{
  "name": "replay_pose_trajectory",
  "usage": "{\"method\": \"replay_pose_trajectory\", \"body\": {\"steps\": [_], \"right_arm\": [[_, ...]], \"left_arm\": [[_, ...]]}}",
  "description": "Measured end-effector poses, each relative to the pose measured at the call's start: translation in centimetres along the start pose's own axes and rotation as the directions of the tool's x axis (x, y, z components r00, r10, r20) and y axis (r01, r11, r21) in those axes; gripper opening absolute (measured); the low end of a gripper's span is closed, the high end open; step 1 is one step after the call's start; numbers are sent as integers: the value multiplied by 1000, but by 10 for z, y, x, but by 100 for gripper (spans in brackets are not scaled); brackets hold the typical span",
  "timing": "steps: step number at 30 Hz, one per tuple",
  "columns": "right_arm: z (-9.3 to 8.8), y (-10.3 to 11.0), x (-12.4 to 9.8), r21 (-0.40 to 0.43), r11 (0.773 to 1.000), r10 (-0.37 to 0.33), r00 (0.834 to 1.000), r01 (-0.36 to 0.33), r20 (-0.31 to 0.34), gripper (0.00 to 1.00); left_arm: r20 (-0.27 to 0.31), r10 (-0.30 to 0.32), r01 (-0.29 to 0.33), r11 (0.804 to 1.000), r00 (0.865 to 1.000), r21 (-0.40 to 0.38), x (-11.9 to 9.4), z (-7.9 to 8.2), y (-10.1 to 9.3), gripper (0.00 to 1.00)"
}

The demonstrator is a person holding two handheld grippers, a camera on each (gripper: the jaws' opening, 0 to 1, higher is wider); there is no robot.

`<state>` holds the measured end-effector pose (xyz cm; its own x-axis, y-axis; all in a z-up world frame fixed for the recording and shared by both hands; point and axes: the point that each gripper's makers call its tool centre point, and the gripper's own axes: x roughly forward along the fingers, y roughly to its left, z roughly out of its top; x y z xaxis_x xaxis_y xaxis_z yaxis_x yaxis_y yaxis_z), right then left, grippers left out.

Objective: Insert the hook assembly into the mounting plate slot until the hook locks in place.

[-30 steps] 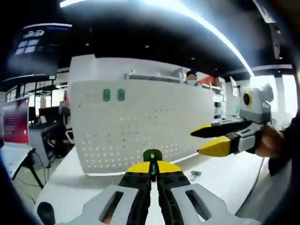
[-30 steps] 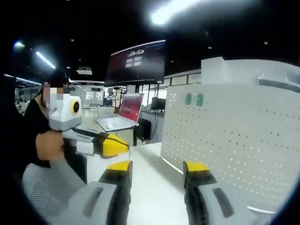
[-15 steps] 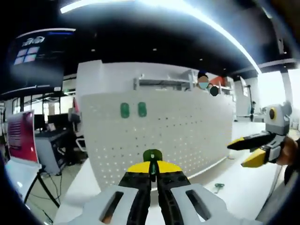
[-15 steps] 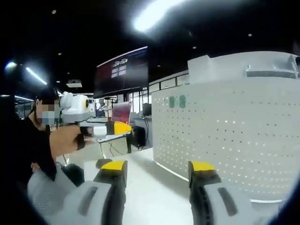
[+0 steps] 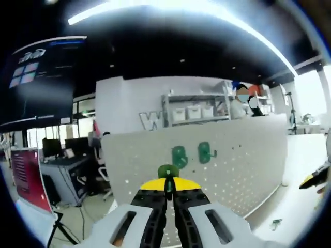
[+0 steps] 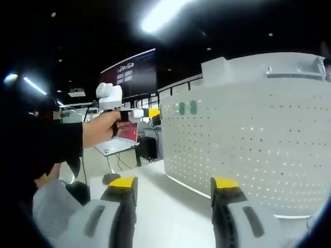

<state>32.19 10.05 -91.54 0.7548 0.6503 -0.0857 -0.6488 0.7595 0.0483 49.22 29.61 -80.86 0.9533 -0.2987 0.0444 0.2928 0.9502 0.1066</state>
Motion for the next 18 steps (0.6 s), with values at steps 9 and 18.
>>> {"method": "replay_pose_trajectory", "body": {"steps": [9,18], "right_arm": [[-2,-8,-2,13,1000,-22,1000,22,-7,56],[-6,-7,0,17,1000,-19,1000,19,-22,56]], "left_arm": [[-4,34,-33,992,999,120,23,4,8,3],[7,69,-70,993,998,94,39,4,21,3]]}}
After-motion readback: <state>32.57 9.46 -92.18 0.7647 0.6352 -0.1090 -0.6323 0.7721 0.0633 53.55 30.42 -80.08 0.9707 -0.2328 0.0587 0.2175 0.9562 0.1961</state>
